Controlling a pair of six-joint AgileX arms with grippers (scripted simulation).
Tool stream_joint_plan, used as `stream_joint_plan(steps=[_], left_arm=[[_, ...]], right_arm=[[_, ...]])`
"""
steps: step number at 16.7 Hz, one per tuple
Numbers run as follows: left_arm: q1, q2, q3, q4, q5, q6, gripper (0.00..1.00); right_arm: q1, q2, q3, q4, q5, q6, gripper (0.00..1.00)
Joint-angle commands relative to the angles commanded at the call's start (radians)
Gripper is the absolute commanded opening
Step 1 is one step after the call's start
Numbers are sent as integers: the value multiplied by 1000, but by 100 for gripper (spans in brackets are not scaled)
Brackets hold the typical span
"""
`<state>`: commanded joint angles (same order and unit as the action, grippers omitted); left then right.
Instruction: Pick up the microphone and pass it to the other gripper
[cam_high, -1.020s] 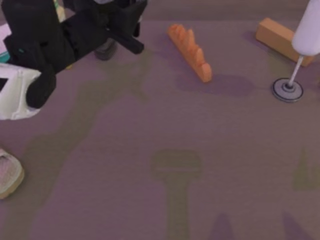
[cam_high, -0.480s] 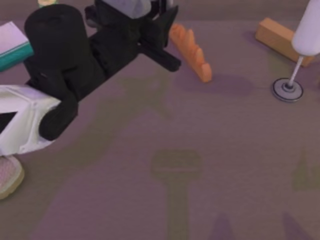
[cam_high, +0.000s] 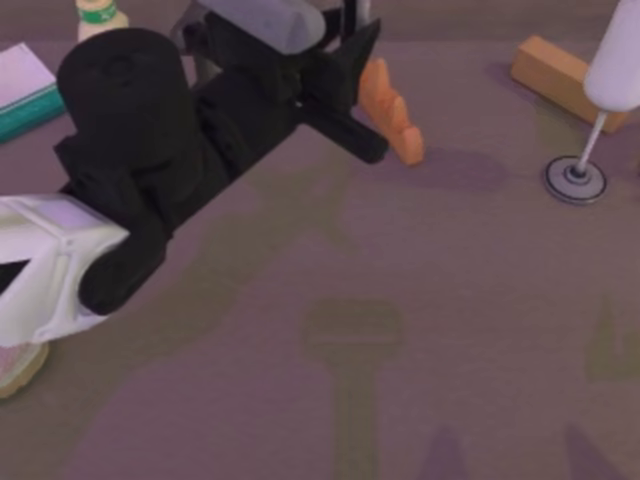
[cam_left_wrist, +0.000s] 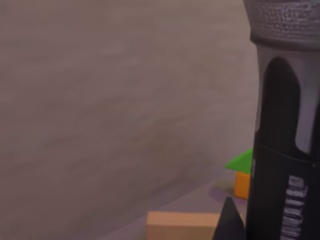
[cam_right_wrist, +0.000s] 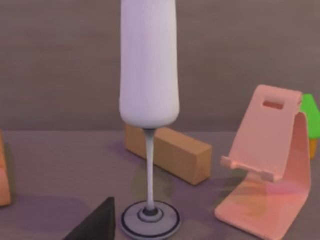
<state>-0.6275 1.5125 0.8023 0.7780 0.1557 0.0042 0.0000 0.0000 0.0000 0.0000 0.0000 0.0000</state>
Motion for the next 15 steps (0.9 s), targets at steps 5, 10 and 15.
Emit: stream_joint_plan(steps=[5,10,15], left_arm=[[-3,-3,-4,0,-3,-1,0],[-3,-3,-4,0,-3,-1,0],[-3,-3,-4,0,-3,-1,0]], right_arm=[[0,0,0,0,0,0,100],[85,108,68,34,0,2,100],[284,413,269,140,43,-5,100]])
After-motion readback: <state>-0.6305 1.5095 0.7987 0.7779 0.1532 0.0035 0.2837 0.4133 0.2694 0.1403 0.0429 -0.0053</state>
